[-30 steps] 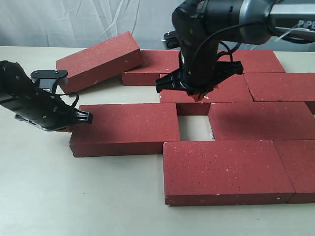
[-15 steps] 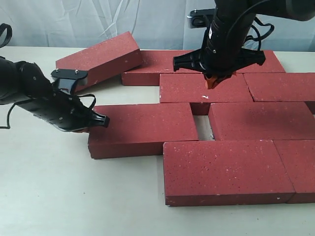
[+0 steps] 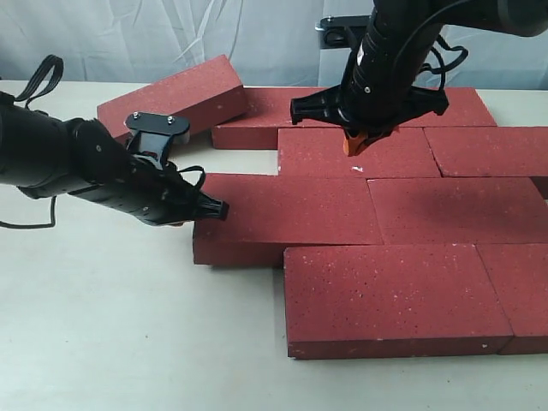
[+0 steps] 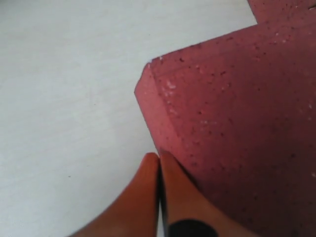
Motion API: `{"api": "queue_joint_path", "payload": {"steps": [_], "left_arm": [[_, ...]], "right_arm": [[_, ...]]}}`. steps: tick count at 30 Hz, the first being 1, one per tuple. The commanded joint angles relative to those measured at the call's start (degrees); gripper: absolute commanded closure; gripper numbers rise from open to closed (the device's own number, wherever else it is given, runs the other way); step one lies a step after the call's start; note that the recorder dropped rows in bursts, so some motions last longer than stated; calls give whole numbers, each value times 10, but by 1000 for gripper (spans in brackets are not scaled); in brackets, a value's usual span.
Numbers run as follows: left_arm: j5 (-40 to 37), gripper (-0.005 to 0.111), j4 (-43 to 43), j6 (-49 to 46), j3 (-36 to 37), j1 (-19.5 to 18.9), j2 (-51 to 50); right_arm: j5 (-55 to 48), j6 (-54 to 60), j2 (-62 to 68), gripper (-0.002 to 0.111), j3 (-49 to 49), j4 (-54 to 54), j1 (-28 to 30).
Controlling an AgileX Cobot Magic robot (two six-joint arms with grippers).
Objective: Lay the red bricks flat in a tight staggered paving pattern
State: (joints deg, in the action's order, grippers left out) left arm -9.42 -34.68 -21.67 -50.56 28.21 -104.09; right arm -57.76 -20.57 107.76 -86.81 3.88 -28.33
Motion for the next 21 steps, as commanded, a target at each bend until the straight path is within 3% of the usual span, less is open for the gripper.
{"api": "queue_joint_path", "payload": {"steps": [1,7,15,21], "left_arm": [[-34,107,-6,-6,-3,27,1],[-65,107,43,2,-3,0,1],[-116,107,21,24,-3,-94,10],[-121,107,7,24,-32,-104,40]], "right_arm": [[6,6,-7,109,-3,2,3],[14,6,-7,109,-3,4,3],[24,6,-7,109,-3,-2,3],[40,69,38,109,-3,-131,2]]}}
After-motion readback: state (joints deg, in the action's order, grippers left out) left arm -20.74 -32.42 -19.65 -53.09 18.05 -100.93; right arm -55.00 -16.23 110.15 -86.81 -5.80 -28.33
